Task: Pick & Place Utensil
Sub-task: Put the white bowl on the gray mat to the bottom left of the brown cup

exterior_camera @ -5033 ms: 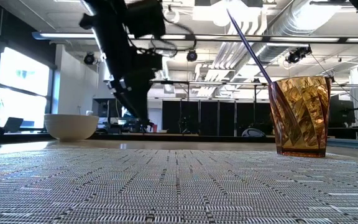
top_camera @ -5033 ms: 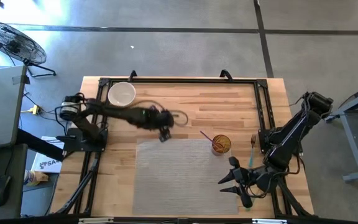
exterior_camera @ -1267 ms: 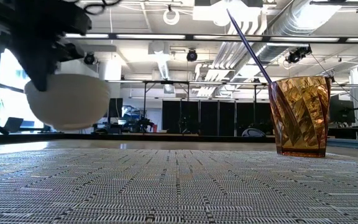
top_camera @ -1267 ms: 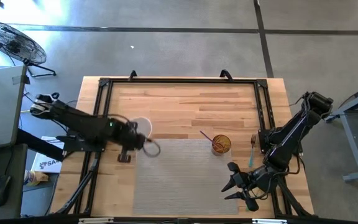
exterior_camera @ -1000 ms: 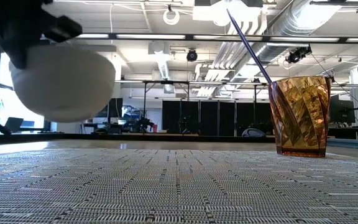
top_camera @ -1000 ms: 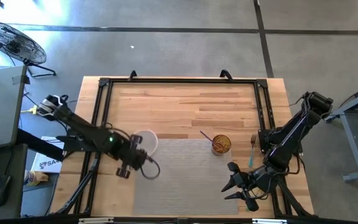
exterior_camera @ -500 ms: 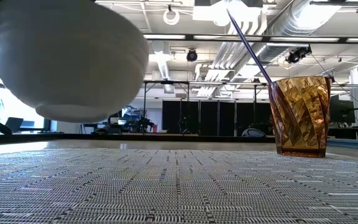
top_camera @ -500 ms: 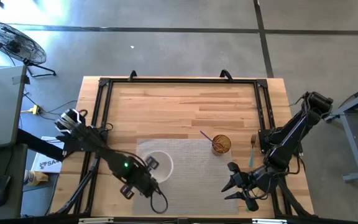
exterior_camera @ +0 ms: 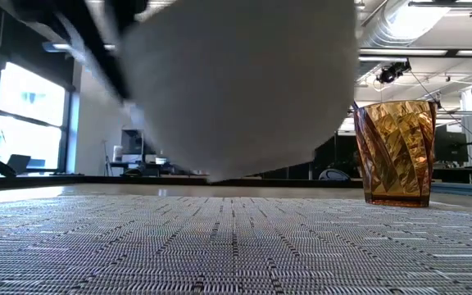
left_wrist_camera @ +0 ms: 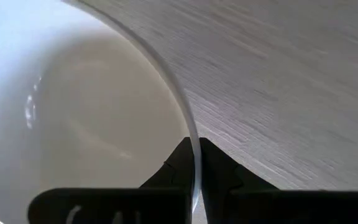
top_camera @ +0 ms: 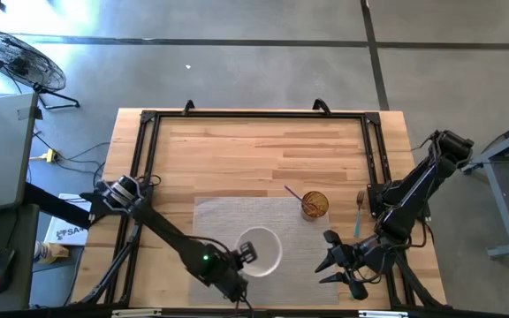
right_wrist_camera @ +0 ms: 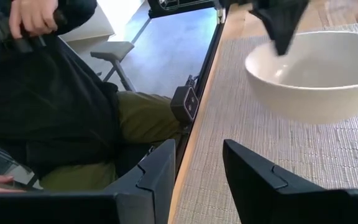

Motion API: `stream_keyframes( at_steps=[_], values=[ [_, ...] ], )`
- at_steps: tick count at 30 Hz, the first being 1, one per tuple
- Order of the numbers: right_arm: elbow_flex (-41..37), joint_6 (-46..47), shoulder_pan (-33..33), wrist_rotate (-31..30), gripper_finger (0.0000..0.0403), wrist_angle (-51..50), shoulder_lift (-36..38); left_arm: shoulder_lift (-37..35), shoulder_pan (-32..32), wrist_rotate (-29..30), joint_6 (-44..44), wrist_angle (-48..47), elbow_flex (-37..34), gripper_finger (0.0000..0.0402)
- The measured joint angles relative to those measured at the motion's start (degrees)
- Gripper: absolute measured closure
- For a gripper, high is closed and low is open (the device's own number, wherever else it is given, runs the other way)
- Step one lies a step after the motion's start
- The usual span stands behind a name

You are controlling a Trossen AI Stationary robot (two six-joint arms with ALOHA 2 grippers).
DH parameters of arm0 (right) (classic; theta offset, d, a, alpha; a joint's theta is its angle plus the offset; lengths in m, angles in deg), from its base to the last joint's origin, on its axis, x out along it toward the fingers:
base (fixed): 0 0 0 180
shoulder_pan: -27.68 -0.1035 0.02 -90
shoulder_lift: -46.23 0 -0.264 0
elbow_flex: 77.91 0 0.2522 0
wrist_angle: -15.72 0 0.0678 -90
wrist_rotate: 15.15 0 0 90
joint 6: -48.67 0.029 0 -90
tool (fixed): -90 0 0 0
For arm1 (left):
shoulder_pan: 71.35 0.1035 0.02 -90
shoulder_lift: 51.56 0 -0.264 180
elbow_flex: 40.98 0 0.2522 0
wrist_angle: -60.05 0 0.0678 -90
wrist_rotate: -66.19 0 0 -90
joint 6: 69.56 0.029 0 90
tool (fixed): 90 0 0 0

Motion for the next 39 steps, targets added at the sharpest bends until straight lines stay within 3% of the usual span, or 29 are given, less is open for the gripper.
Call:
stream_keyframes(
  at_steps=[3,9,19,30,39],
  values=[
    [0.00,0.00,0.01,0.21,0.0274,0.04,0.00,1.61,0.64,3.07,4.38,2.06,0.93,0.0391],
    [0.00,0.00,0.00,0.24,0.0274,0.00,0.00,2.33,2.23,-0.15,5.48,1.42,1.14,0.0392],
    [0.00,0.00,0.00,0.11,0.0274,0.02,-0.02,2.33,5.62,-6.57,-1.10,-0.79,1.21,0.0393],
    [0.00,0.00,0.00,0.10,0.0274,0.00,-0.02,2.33,5.84,-7.73,-3.80,2.76,1.21,0.0390],
    [0.00,0.00,0.02,0.11,0.0274,0.00,-0.02,2.29,5.87,-7.51,-4.62,1.75,1.21,0.0354]
  ],
)
